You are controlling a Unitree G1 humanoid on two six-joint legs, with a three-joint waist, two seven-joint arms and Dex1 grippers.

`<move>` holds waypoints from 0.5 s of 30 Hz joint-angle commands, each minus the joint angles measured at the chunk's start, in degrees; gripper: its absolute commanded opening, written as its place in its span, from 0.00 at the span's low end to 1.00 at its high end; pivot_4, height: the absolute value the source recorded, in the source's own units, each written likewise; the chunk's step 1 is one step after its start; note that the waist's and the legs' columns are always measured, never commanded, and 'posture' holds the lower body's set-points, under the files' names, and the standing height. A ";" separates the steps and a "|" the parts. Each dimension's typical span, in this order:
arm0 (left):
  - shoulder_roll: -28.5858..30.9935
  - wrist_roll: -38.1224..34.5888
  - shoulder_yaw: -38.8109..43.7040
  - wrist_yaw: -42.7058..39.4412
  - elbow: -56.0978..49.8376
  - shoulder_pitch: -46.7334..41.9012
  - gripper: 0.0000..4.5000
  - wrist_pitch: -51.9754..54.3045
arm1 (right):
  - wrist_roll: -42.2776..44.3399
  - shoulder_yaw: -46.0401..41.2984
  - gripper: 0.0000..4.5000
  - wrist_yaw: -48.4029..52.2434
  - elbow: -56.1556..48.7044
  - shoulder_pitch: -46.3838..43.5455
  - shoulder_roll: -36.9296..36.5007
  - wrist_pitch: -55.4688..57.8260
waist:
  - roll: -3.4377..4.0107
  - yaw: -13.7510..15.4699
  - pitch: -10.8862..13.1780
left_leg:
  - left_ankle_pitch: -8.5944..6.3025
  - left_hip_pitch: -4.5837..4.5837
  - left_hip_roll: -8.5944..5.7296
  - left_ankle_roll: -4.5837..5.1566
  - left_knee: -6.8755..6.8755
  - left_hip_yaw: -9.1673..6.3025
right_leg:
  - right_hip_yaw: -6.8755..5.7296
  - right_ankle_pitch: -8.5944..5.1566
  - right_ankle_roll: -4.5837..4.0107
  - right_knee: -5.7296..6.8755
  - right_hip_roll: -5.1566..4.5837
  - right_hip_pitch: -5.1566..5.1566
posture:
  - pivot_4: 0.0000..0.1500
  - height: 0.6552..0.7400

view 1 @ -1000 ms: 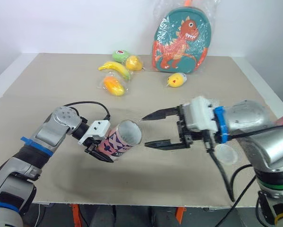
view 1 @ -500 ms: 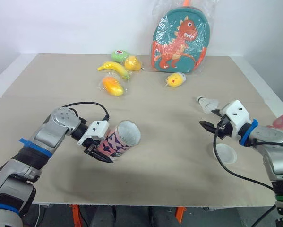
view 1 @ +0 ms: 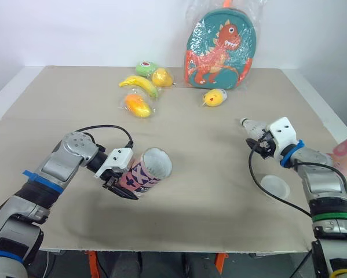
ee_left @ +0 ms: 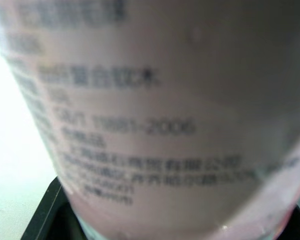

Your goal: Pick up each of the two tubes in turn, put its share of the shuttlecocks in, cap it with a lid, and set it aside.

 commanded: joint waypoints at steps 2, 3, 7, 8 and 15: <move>-0.18 0.70 0.36 0.10 -0.63 0.80 0.63 0.04 | -2.10 1.37 0.74 -0.61 7.75 -6.36 1.28 -3.77 | 0.00 -0.18 0.00 | 0.00 0.01 0.00 0.00 0.00 0.00 | 0.00 0.01 -0.01 0.00 0.00 0.01 | 1.00 0.94; -0.21 0.73 0.39 0.10 -0.55 0.76 0.63 0.05 | -2.54 1.71 0.74 -0.76 9.75 -7.67 1.58 -4.48 | 0.02 -0.21 0.01 | 0.00 0.03 0.00 0.00 0.01 0.00 | 0.01 0.01 0.01 0.00 0.00 0.01 | 1.00 0.94; -0.37 0.83 0.51 0.10 -0.47 0.78 0.63 0.12 | -4.05 2.74 0.74 -1.72 17.74 -12.83 3.14 -7.05 | 0.03 -0.18 0.02 | 0.01 0.03 0.00 0.01 0.01 0.00 | 0.01 0.06 -0.01 0.01 0.00 0.01 | 1.00 0.94; -0.40 0.82 0.58 0.10 -0.52 0.83 0.63 0.20 | -4.42 2.99 0.74 -2.22 19.60 -13.94 3.53 -7.63 | 0.03 -0.17 0.02 | 0.01 0.02 0.00 0.01 0.01 0.00 | 0.01 0.09 -0.07 0.00 0.00 0.01 | 1.00 0.94; -0.47 1.06 1.27 0.10 -1.06 1.46 0.63 0.65 | -5.07 3.10 0.23 -2.93 25.92 -17.21 5.01 -10.72 | 0.04 -0.16 0.02 | 0.01 0.01 -0.03 0.01 -0.02 -0.02 | 0.00 0.14 -0.20 0.00 -0.01 0.02 | 1.00 0.94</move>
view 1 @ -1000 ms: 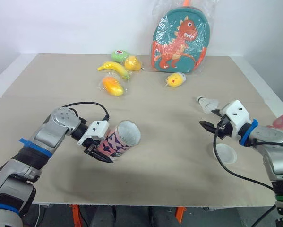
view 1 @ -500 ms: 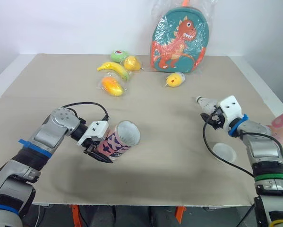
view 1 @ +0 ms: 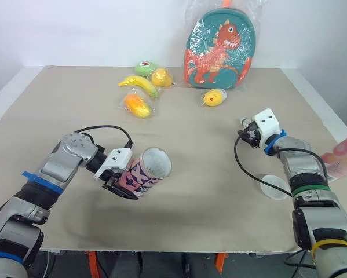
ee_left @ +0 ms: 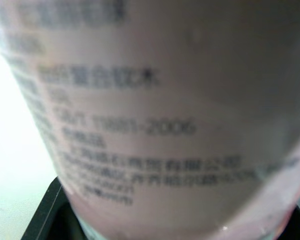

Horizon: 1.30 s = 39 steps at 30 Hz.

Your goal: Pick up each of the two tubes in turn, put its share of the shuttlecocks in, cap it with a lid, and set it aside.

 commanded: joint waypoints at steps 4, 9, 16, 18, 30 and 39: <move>-0.21 1.10 0.78 0.11 -1.24 1.23 0.63 0.77 | 1.11 -1.50 0.01 2.04 -2.74 0.15 -1.11 -2.70 | 0.02 -0.05 0.01 | 0.00 0.01 0.00 0.00 0.00 0.00 | 0.00 0.00 0.00 0.01 0.01 0.00 | 1.00 0.94; -0.51 1.35 0.86 0.11 -1.27 1.12 0.63 0.84 | 3.72 -2.85 0.01 5.76 -12.41 2.73 -2.31 -1.54 | 0.05 -0.05 0.03 | 0.00 0.00 0.00 0.00 0.00 0.00 | 0.00 0.00 0.01 0.01 0.01 -0.01 | 1.00 0.94; -0.86 1.40 0.51 0.11 -0.56 0.44 0.63 0.52 | 21.21 -2.46 0.01 26.59 -60.54 19.30 -9.98 8.63 | 0.36 0.57 0.11 | -0.02 -0.07 -0.03 -0.01 -0.01 -0.11 | -0.02 -0.14 0.07 0.05 0.03 0.03 | 1.00 0.94; -0.94 1.46 0.42 0.11 -0.20 0.11 0.63 0.46 | 25.12 -1.75 0.01 29.68 -71.42 21.05 -13.23 13.03 | 0.40 0.47 0.10 | -0.02 -0.07 -0.03 -0.01 -0.02 -0.13 | -0.03 -0.17 0.09 0.05 0.03 0.03 | 1.00 0.94; -1.76 1.64 0.00 0.11 0.84 -1.34 0.63 0.55 | 23.37 9.51 0.01 33.81 -81.22 10.84 -13.77 19.66 | 0.27 0.35 0.09 | 0.06 -0.03 0.03 0.00 0.14 -0.02 | -0.02 -0.28 0.07 0.02 -0.01 0.03 | 1.00 0.94; -1.87 1.81 0.35 0.11 0.14 -1.12 0.63 1.33 | 21.97 15.00 0.01 39.62 -80.72 6.12 -11.63 18.42 | 0.27 0.73 0.09 | 0.06 -0.08 0.02 0.00 0.09 -0.04 | -0.03 -0.22 0.28 0.02 0.00 -0.02 | 1.00 0.94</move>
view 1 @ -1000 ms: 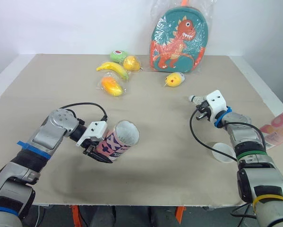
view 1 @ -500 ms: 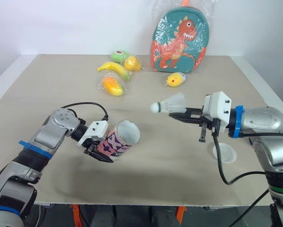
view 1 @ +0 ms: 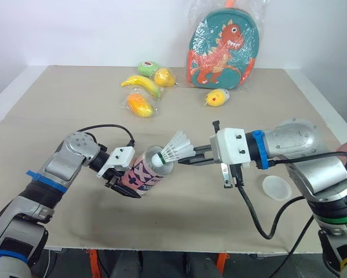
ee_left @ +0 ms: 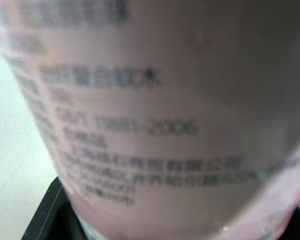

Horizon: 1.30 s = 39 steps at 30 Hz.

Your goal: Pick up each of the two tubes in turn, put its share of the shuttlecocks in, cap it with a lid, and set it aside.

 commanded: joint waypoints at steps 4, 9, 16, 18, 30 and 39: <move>0.13 0.47 -0.08 0.11 -0.97 -0.15 0.63 0.30 | -0.12 2.20 0.33 2.52 0.55 -5.17 2.99 0.93 | 0.00 -0.03 0.00 | 0.00 0.02 0.02 0.00 0.00 -0.01 | -0.02 0.01 -0.01 0.01 0.02 -0.01 | 1.00 0.94; 0.31 0.30 0.04 0.11 -1.47 0.30 0.63 0.42 | 4.00 0.01 0.88 3.78 -1.12 -6.01 3.46 3.85 | -0.02 0.06 0.00 | 0.00 -0.01 0.02 0.00 -0.01 -0.02 | -0.03 0.02 -0.03 0.01 0.01 -0.01 | 1.00 0.94; 0.48 0.40 0.21 0.11 -1.74 0.91 0.63 0.12 | 11.74 -5.13 0.93 1.06 2.03 -7.81 6.51 9.55 | -0.02 0.01 0.00 | 0.00 0.01 0.03 0.00 -0.04 -0.04 | -0.03 0.06 -0.10 0.01 0.03 -0.01 | 1.00 0.94; 0.46 0.43 0.22 0.11 -1.68 0.95 0.63 0.00 | 10.57 -4.18 0.82 -0.48 3.84 -8.68 7.95 10.19 | -0.02 0.02 0.00 | 0.00 0.03 0.04 0.00 -0.05 -0.05 | -0.05 0.04 -0.11 0.01 0.04 -0.01 | 1.00 0.94; -0.17 0.88 0.49 0.11 -1.95 1.32 0.63 0.07 | 2.58 4.69 0.01 6.44 10.34 -12.66 10.24 5.16 | -0.02 0.02 0.00 | 0.00 -0.01 0.03 0.00 -0.06 -0.02 | -0.06 0.03 -0.11 0.01 0.03 -0.06 | 1.00 0.94; -1.06 1.43 1.34 0.21 -2.58 2.01 0.63 0.69 | -3.90 15.12 0.01 16.97 17.85 -19.54 11.95 3.71 | -0.02 0.06 0.00 | 0.00 -0.02 0.03 0.00 -0.07 -0.04 | -0.07 0.02 -0.15 0.02 0.03 -0.06 | 1.00 0.94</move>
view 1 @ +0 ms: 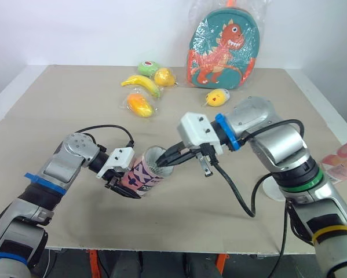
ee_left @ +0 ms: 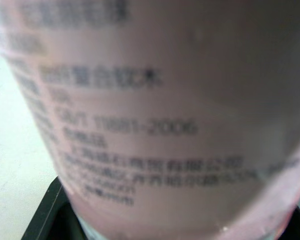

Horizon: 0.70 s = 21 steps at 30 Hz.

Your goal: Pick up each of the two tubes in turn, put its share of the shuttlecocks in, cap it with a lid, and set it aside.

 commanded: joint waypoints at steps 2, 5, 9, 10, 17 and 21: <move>-0.93 0.78 -0.10 0.21 -0.78 0.63 0.63 0.35 | -5.08 5.40 0.01 5.29 4.97 -4.38 2.75 -3.86 | 0.00 -0.01 0.00 | 0.00 0.02 0.00 0.00 0.00 0.00 | 0.00 0.00 0.01 0.00 0.00 0.01 | 1.00 0.94; -1.11 0.94 0.18 0.22 -0.62 0.66 0.63 0.26 | -7.31 7.43 0.01 5.87 9.76 -6.33 6.42 -5.55 | -0.01 0.00 -0.01 | 0.00 0.10 0.01 0.00 0.01 0.01 | -0.02 0.00 0.04 0.01 0.01 0.04 | 1.00 0.94; -1.25 1.23 0.53 0.42 -0.68 0.74 0.63 0.38 | -8.60 8.22 0.01 6.13 13.47 -8.17 11.17 -6.58 | -0.01 0.00 -0.01 | 0.00 0.08 0.01 0.00 0.03 0.01 | -0.04 0.02 0.05 0.02 0.00 0.05 | 1.00 0.94; -1.23 1.27 0.62 0.50 -0.73 0.79 0.63 0.45 | -8.80 8.31 0.01 6.05 14.13 -8.29 12.38 -6.62 | -0.01 0.00 -0.01 | 0.00 0.08 0.01 0.00 0.03 0.00 | -0.04 0.02 0.05 0.02 0.00 0.04 | 1.00 0.94; -1.19 1.33 1.09 0.60 -0.81 0.91 0.63 0.98 | -7.70 5.72 0.01 7.14 15.34 -7.95 14.13 -4.73 | -0.02 -0.03 -0.02 | 0.00 0.12 0.07 0.00 0.00 -0.05 | -0.11 0.01 -0.01 0.06 0.07 0.04 | 1.00 0.94; -1.42 1.41 1.18 0.53 -0.24 0.69 0.63 0.65 | -4.29 2.20 0.01 9.93 14.02 -9.47 11.24 -2.37 | -0.01 0.01 -0.01 | 0.00 0.11 0.08 0.00 0.01 -0.05 | -0.12 0.01 -0.01 0.06 0.07 0.04 | 1.00 0.94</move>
